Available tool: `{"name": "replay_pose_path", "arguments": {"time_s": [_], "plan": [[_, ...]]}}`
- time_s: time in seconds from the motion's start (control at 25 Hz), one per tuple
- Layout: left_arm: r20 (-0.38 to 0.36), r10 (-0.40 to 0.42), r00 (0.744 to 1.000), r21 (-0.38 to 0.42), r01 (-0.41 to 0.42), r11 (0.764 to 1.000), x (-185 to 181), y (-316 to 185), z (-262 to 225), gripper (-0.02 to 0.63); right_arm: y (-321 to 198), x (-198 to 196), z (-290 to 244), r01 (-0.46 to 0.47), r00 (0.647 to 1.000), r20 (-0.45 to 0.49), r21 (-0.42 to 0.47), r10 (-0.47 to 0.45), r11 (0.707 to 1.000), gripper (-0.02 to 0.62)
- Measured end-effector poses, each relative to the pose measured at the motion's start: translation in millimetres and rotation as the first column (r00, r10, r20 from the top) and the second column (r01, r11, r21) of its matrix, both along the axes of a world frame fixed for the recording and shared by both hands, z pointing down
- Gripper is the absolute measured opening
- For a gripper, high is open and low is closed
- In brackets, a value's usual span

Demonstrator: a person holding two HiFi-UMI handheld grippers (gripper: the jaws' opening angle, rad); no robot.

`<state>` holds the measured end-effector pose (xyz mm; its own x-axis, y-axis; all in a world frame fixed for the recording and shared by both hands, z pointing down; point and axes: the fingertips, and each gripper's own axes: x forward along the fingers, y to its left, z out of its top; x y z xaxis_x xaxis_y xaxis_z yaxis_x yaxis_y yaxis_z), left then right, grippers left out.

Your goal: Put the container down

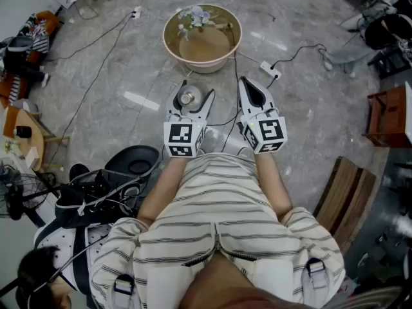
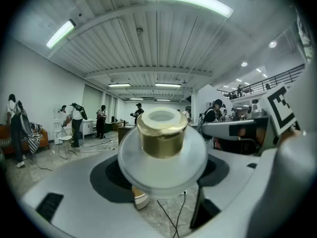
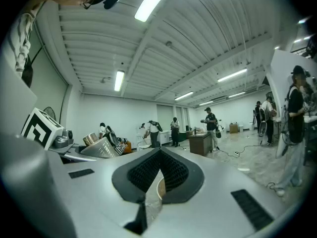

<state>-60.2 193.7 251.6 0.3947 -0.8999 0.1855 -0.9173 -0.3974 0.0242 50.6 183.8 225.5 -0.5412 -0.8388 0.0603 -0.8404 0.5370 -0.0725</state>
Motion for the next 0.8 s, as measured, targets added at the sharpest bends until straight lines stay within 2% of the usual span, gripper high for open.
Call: {"name": "replay_pose_path", "arguments": {"time_s": [0.36, 0.6, 0.8], "plan": [[0.011, 0.02, 1.0, -0.007, -0.02, 1.0, -16.7, -26.8, 17.3, 0.33, -25.5, -19.5, 17.9, 0.016, 1.0, 0.025, -0.014, -0.016, 1.0, 0.002], [0.01, 0.058, 0.998, -0.02, -0.058, 0.998, -39.6, -10.8, 18.6, 0.33, -8.3, -35.0, 16.0, -0.062, 0.998, 0.025, -0.014, 0.062, 0.998, 0.003], [-0.003, 0.083, 0.997, -0.026, -0.083, 0.996, -49.8, 3.7, 20.3, 0.33, 8.4, -43.9, 14.1, -0.091, 0.996, 0.004, -0.012, 0.091, 0.996, 0.003]]}}
